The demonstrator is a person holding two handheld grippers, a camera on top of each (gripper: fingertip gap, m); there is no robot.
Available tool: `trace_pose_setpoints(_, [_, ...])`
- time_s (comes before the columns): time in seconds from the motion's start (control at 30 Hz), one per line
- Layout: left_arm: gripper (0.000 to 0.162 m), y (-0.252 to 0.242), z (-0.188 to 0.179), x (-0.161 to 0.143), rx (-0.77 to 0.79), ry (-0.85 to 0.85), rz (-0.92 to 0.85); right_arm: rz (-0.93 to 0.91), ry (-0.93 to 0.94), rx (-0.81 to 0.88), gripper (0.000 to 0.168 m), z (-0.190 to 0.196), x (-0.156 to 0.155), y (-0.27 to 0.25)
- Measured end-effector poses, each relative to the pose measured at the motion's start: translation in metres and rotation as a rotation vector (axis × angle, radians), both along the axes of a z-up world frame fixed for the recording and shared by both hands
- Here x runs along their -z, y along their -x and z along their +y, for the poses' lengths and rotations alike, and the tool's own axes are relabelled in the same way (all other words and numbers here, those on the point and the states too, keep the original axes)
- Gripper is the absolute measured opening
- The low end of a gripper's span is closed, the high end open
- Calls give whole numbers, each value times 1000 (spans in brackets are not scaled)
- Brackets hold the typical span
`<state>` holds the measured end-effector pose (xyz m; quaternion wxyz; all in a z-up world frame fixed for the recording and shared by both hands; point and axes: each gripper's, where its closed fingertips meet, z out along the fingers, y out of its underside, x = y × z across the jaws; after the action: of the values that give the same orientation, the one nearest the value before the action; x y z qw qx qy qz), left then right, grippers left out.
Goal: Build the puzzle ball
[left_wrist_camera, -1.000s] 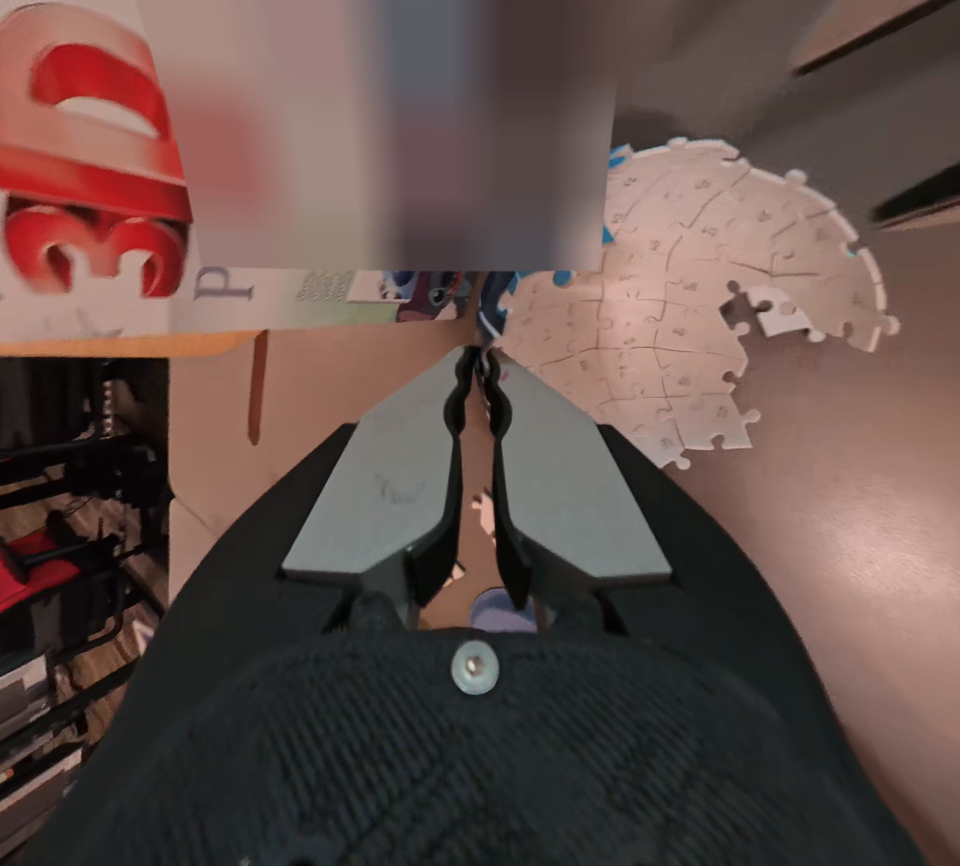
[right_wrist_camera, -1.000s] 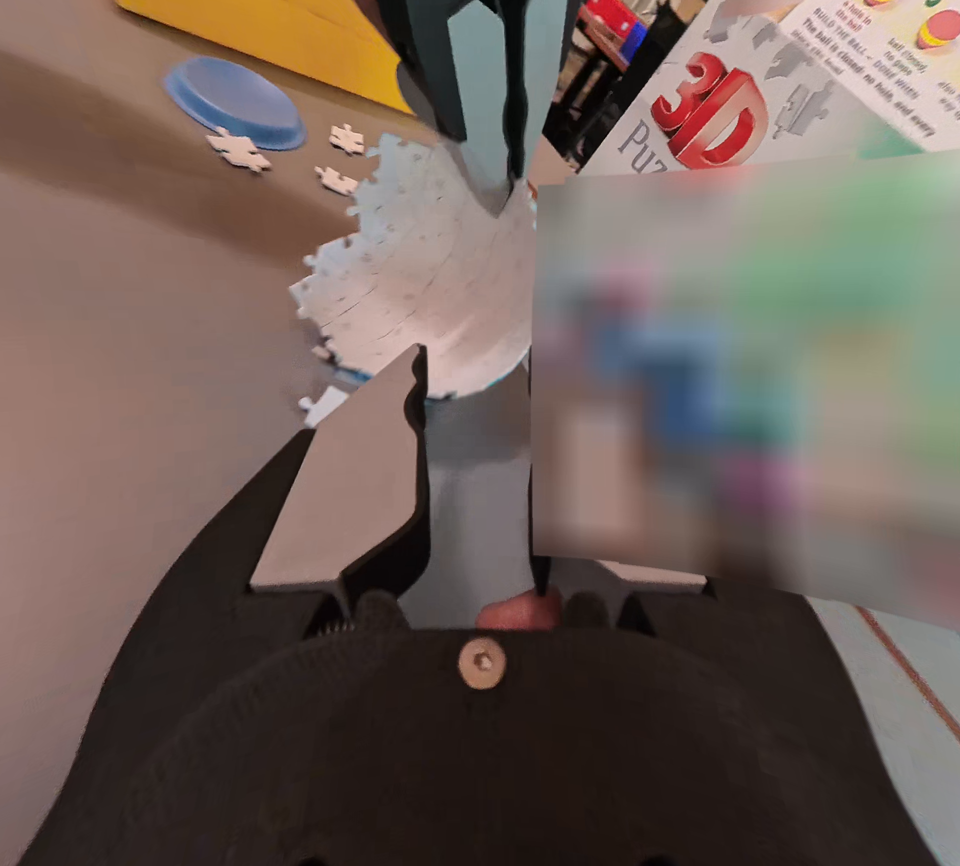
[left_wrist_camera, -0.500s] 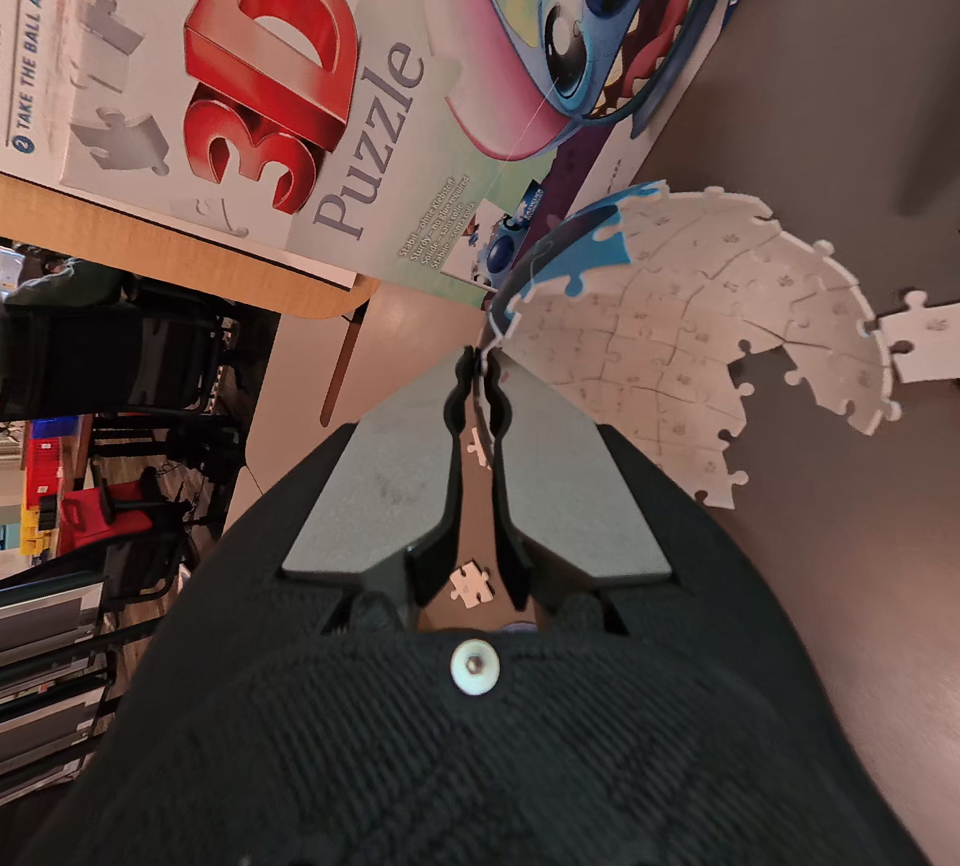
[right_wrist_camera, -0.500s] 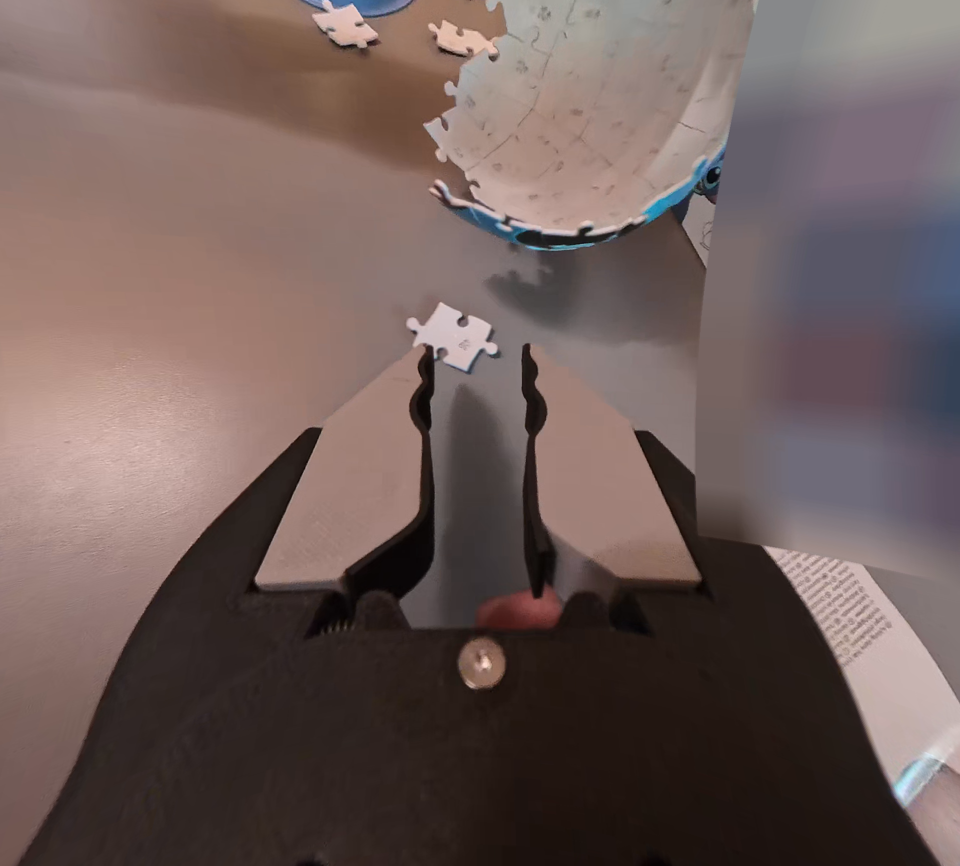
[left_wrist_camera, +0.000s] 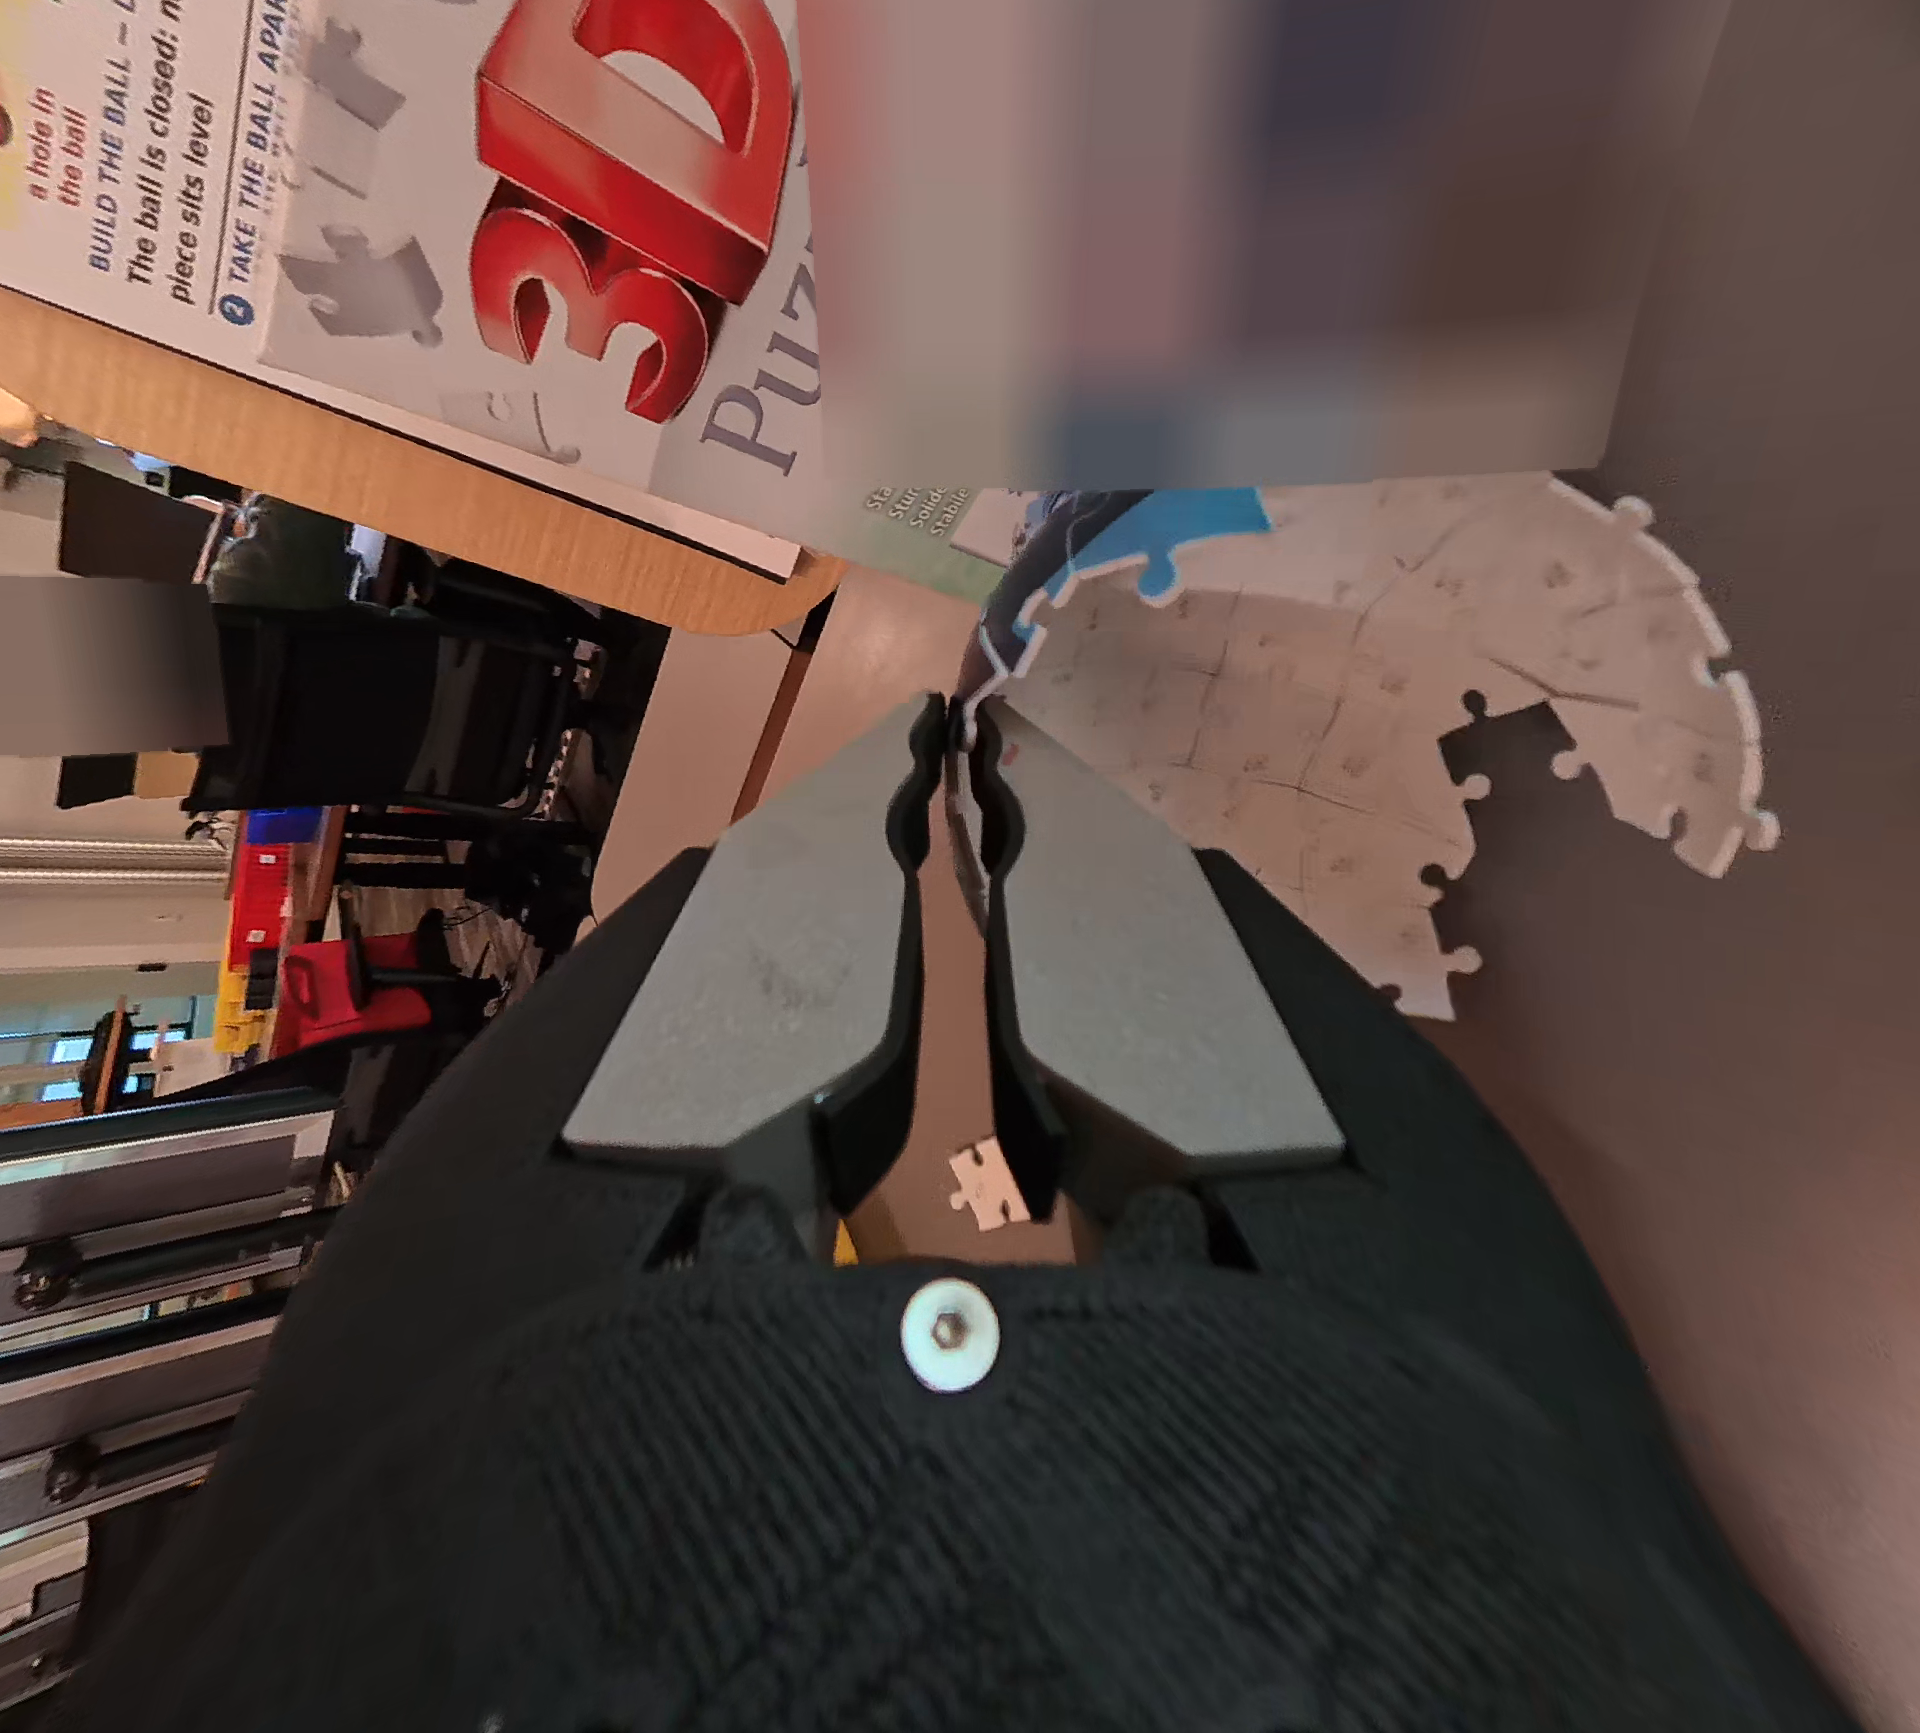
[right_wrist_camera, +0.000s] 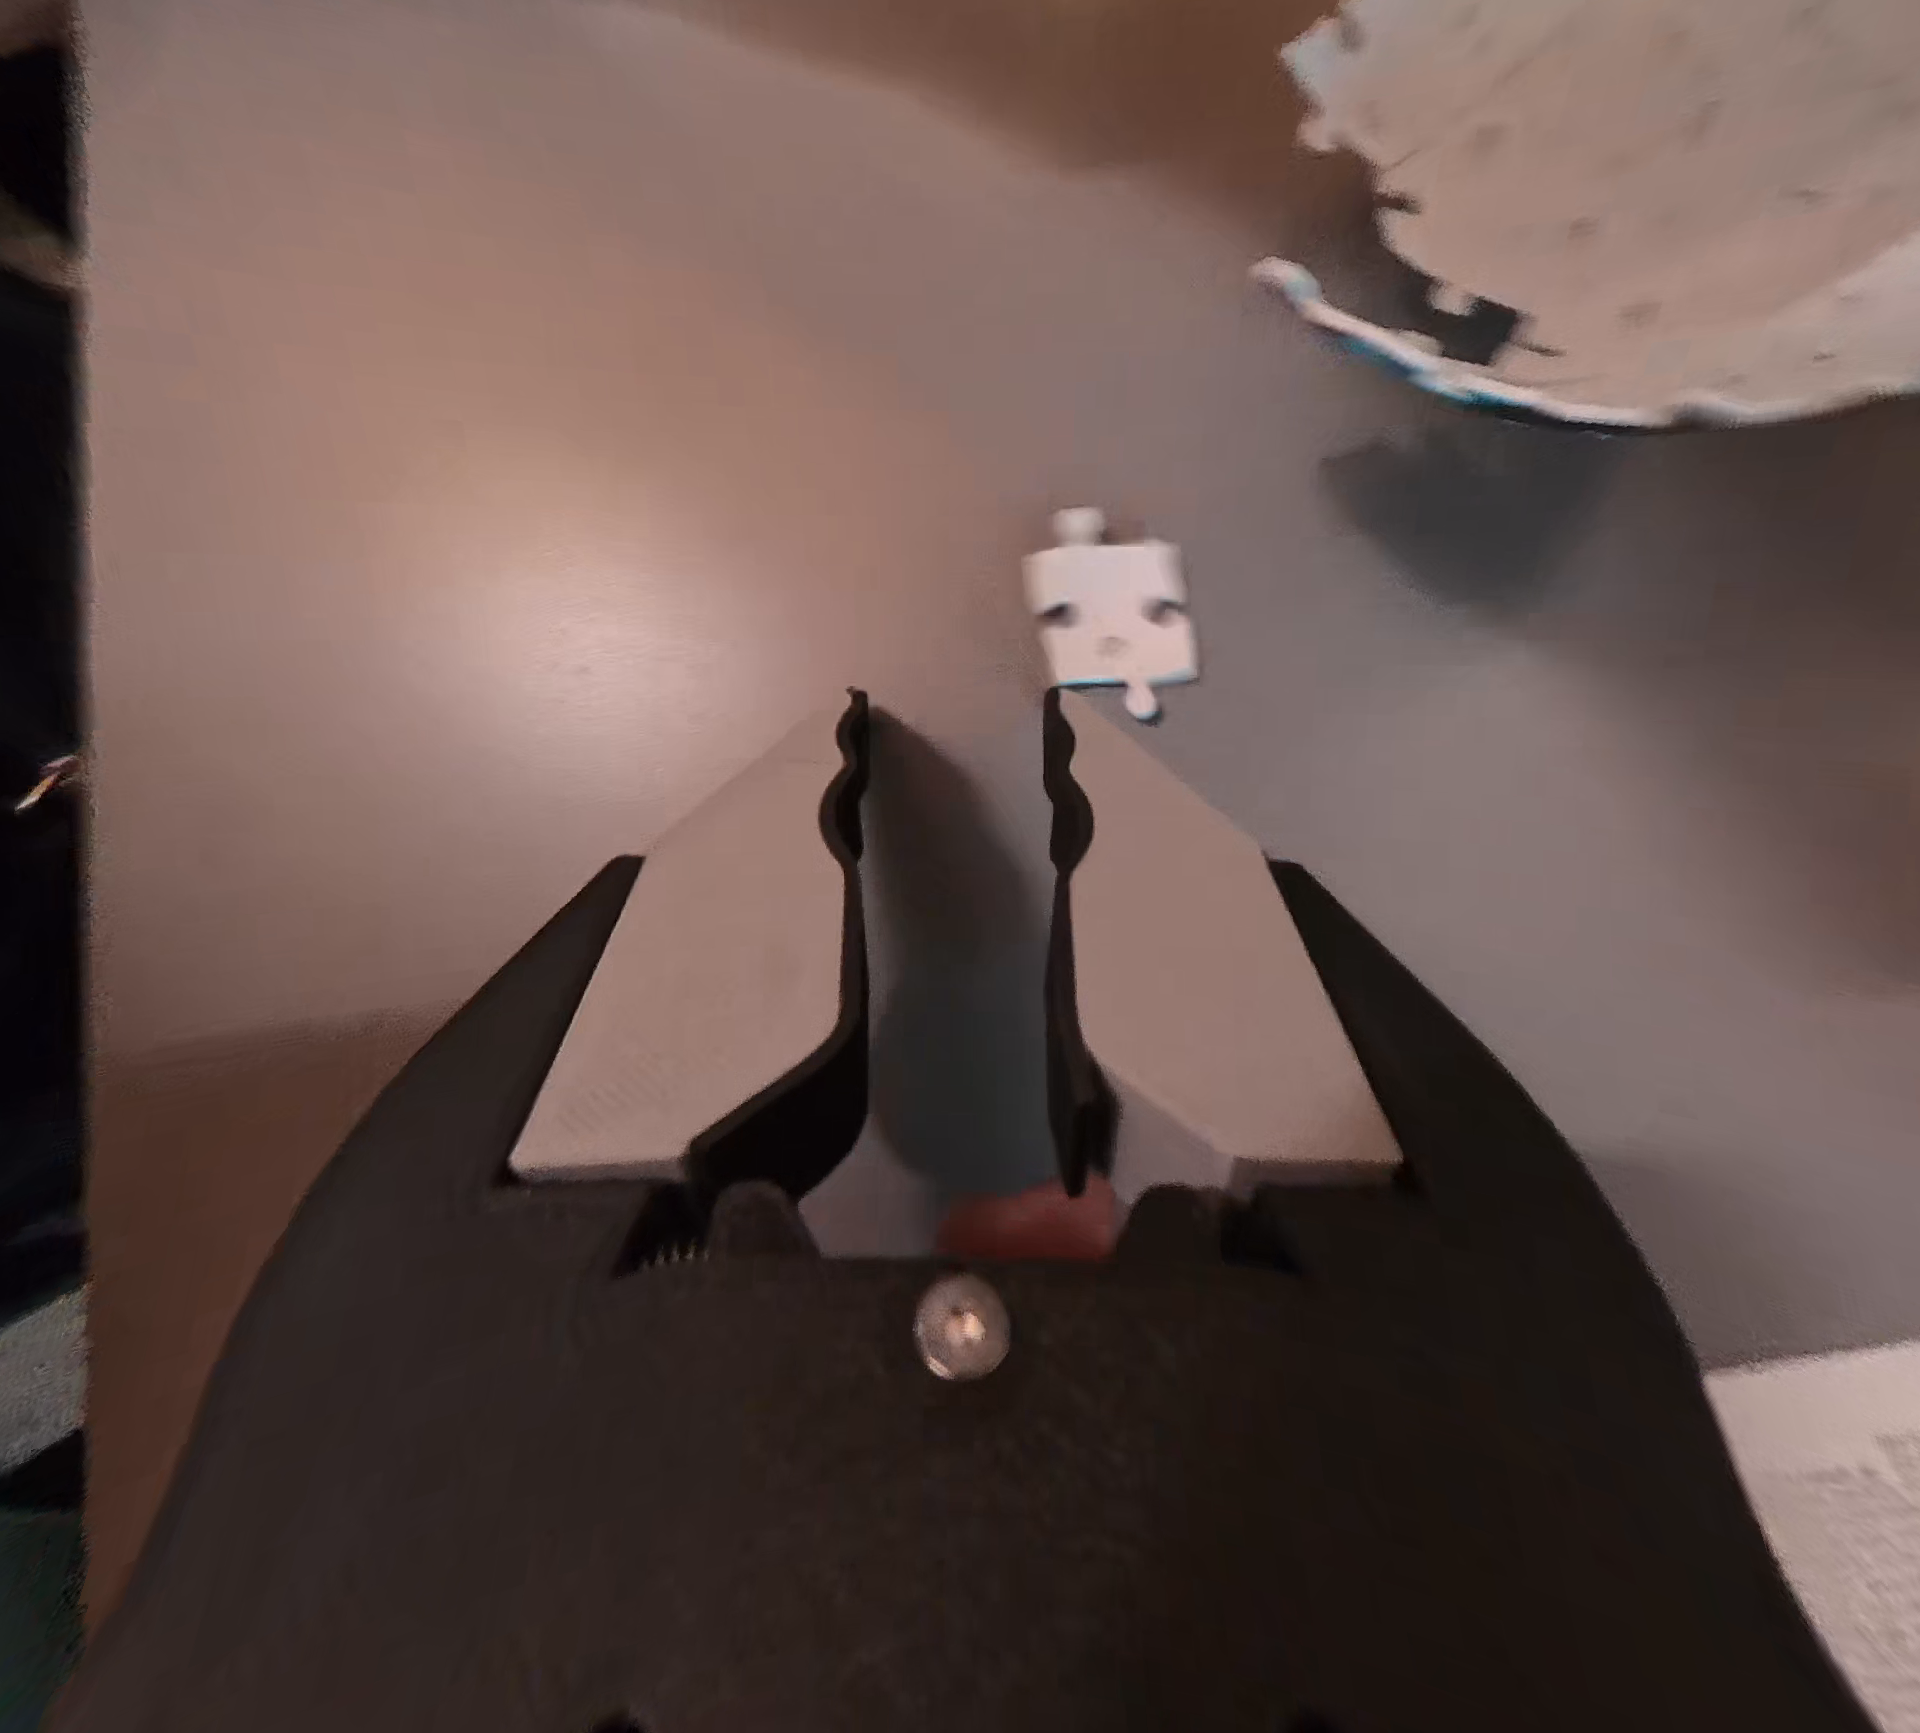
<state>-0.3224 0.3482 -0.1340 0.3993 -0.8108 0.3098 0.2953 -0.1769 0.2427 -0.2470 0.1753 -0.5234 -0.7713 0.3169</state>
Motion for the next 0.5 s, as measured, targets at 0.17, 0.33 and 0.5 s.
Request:
trace_pose_setpoints(0.17, [1,-2,2,6,-8,-9,16,35,-80,-71,29,-20,-1,-6])
trace_pose_setpoints(0.33, [1,-9,0,8,-3,-12,27,138,-113,78,28,12,-17,2])
trace_pose_setpoints(0.5, [1,-10,0,7,-21,-11,20,177,-231,125,26,29,-15,13])
